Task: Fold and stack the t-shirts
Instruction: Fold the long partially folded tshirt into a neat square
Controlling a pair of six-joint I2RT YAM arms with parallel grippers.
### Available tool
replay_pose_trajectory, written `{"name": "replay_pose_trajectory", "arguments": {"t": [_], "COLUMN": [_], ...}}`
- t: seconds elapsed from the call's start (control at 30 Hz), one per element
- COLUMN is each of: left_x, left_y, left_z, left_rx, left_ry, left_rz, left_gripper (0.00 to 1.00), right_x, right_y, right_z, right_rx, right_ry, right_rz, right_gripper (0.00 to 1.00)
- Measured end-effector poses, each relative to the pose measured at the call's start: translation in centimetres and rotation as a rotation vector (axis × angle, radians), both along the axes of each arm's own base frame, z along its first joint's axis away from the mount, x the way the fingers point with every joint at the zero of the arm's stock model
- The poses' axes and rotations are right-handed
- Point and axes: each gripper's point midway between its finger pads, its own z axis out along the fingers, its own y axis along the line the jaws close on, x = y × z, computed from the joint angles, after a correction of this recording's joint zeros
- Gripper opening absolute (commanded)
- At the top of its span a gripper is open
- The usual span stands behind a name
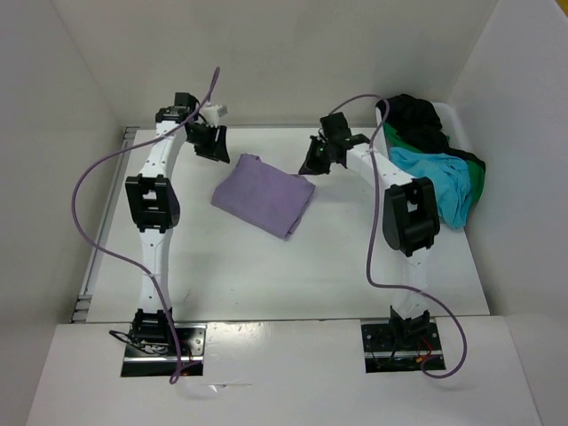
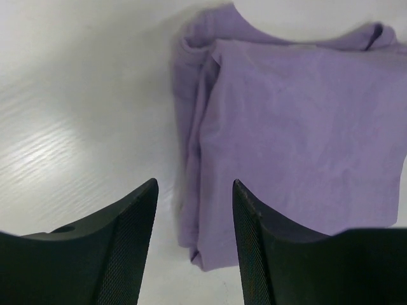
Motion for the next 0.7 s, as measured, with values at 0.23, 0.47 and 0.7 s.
{"name": "replay_pose_trajectory", "arguments": {"t": [0.23,0.47,0.7], "left_x": [-3.3,-1.2,0.4], "left_y": [-5.0,-6.0,-1.1], "left_z": [-5.6,-5.4,-6.5], "left_rx": [-0.013,0.047,0.119], "left_ry": [0.093,0.018,0.019], "left_rz": [-0.12,-0.068,0.108], "left_gripper": [0.65,0.65,0.65], "right_x": [-1.6,0.5,5.6], "right_y": [2.1,1.9,2.6], "right_z": [-6.0,-8.8,-7.7], "right_rx": [-0.022,-0.055,-0.099], "right_ry": [0.124,0.158,0.061], "right_rz": [0.052,0.027,0.03], "right_gripper": [0.0,0.0,0.0]}}
